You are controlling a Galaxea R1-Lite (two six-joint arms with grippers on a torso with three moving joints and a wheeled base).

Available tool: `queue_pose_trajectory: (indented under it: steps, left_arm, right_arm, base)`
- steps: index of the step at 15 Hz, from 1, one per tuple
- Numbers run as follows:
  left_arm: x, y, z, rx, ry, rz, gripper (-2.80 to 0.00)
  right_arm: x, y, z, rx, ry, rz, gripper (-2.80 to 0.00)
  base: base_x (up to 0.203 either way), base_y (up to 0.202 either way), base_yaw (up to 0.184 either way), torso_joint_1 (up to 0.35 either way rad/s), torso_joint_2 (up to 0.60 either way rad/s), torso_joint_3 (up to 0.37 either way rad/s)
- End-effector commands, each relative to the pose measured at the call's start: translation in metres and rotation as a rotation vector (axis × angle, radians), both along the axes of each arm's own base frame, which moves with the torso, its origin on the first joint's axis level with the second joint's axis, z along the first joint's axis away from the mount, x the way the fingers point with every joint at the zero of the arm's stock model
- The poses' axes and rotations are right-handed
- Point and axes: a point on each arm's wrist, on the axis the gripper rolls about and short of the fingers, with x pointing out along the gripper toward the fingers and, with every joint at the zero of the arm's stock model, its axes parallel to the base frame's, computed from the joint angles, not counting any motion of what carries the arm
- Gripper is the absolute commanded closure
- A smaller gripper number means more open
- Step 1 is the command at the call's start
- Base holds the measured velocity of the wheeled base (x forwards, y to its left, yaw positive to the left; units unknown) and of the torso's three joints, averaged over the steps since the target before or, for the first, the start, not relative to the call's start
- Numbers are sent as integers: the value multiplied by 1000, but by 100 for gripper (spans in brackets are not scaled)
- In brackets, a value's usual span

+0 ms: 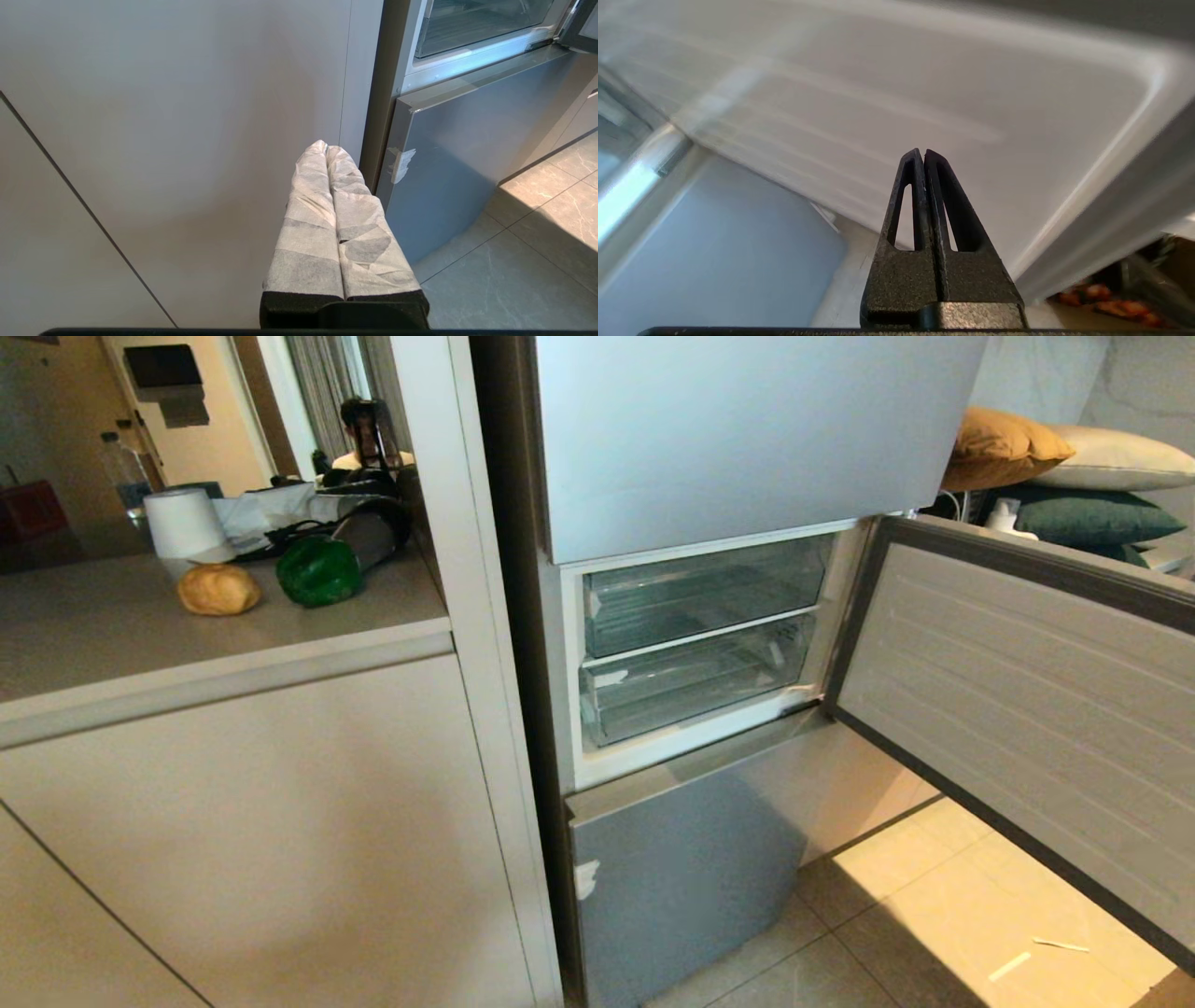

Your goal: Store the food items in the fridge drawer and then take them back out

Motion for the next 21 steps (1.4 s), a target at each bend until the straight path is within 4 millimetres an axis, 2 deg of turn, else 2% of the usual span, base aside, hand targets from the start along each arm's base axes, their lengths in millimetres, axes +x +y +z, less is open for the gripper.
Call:
queue_pose_trajectory:
  steps: [1, 4, 10, 14, 17, 21]
  left_arm:
    - [1, 0, -3, 0, 10, 0, 0]
    - [1, 0, -3, 0, 10, 0, 0]
    - [1, 0, -3, 0, 10, 0, 0]
    - [1, 0, -3, 0, 10, 0, 0]
    - [1, 0, -3, 0, 10, 0, 0]
    - [1, 0, -3, 0, 10, 0, 0]
  right_arm:
    - [-10, 9, 4, -41, -4, 51, 0]
    - [-27, 26, 7, -54, -34, 196, 0]
    - [-83, 65, -30, -119, 15, 462, 0]
    - [-124, 94, -49, -162, -74, 688, 0]
    - [-147, 108, -66, -185, -91, 730, 0]
    - [-164, 118, -86, -107, -1, 689, 0]
  base:
    - [0, 0, 0, 0, 0, 0]
    - [0, 0, 0, 0, 0, 0]
    - [0, 0, 0, 0, 0, 0]
    - [0, 0, 0, 0, 0, 0]
    - [0, 0, 0, 0, 0, 0]
    - [0, 0, 0, 0, 0, 0]
